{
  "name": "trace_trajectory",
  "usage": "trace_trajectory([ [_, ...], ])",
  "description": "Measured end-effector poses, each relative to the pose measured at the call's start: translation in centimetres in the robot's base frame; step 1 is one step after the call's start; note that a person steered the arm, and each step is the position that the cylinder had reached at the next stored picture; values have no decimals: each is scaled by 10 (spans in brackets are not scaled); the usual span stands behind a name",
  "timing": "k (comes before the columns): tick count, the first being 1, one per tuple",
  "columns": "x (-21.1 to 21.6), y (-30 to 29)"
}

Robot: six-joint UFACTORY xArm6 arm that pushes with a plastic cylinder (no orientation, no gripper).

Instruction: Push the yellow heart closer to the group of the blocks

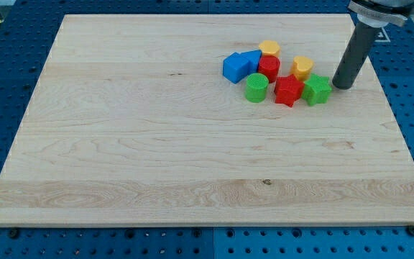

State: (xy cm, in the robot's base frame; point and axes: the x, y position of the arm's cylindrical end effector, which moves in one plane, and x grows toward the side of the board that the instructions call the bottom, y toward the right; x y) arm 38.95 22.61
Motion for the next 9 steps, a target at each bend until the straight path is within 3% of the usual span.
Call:
trace_trajectory([
  [4, 31, -57],
  [7, -77, -17],
  [9, -75, -46],
])
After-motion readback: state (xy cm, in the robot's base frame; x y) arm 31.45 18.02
